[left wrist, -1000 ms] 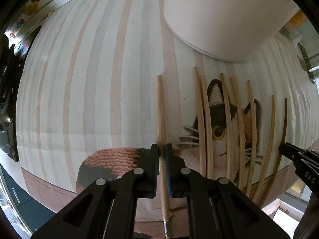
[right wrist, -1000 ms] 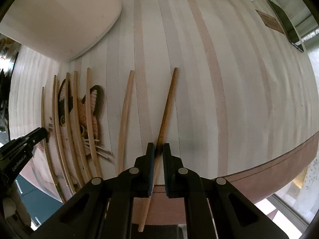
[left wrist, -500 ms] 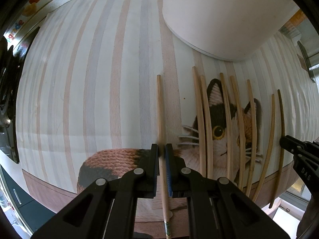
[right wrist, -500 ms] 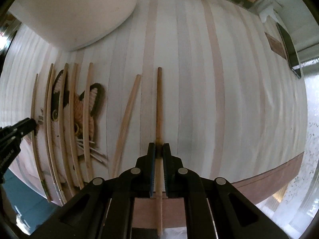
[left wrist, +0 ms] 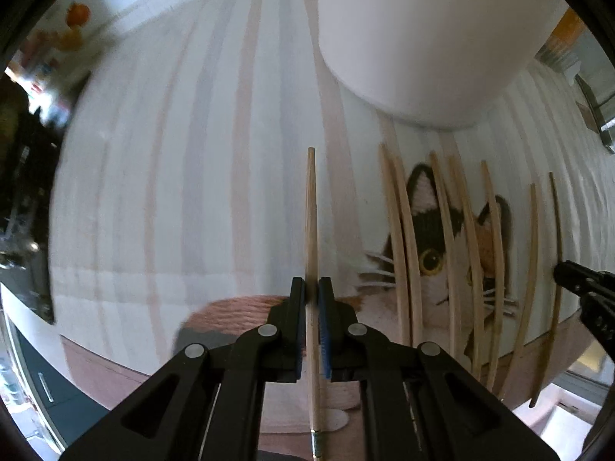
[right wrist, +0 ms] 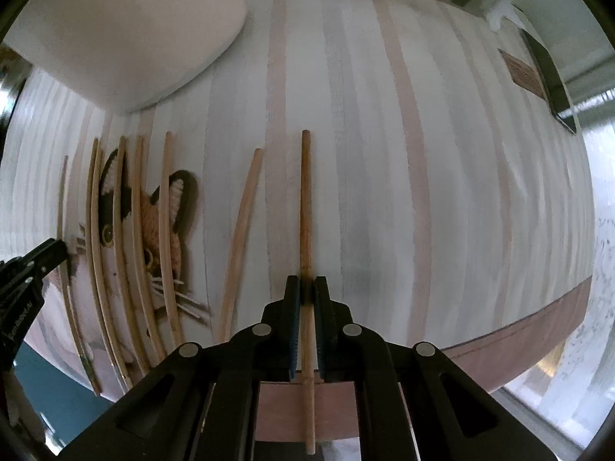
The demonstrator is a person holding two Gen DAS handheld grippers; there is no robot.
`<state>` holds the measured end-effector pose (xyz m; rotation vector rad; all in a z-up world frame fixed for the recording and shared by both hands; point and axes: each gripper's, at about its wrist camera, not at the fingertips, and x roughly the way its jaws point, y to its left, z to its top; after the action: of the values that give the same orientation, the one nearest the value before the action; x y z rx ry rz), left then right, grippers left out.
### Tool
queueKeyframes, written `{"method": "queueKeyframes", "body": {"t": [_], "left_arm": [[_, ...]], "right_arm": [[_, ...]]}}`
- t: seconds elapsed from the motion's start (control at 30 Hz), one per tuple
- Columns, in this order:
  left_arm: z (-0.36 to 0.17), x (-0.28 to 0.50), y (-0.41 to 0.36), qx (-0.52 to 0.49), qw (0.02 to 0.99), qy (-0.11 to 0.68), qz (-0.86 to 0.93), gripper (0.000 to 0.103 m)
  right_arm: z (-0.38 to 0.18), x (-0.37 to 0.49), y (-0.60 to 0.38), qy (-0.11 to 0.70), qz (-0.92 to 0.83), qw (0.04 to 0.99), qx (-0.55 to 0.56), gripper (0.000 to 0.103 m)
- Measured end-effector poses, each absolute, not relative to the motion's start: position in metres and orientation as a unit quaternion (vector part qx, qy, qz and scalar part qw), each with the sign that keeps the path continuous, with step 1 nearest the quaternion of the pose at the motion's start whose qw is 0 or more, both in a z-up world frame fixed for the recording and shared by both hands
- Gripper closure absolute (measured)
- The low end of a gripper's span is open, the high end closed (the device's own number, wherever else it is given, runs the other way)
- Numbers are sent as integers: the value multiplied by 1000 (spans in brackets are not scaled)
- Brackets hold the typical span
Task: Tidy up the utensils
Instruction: 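Raise the left tool's chopstick above the pink holder while the right tool carries its own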
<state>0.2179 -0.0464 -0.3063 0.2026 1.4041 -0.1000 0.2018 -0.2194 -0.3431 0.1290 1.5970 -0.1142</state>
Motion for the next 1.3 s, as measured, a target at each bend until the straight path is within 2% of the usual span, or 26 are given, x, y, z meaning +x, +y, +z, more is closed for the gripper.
{"method": "queueKeyframes", "body": {"t": [0.3,0.57,0.87,1.07,1.3], "left_arm": [[-203,216,-43,88,843,530,-27,99],[-100,225,-30,33,898,439,-21,99],[27,240,-23,-38,934,348,-77,99],[58,269,-27,-76,931,340,-106,99],[30,320,-48,-108,903,402,-109,99]], "right_arm": [[-269,192,-230,638,-59,763,79,96],[-188,208,-243,553,-60,823,114,96],[-58,241,-263,431,-31,888,157,96],[6,271,-266,381,5,908,173,96],[-1,314,-258,400,23,898,184,96]]}}
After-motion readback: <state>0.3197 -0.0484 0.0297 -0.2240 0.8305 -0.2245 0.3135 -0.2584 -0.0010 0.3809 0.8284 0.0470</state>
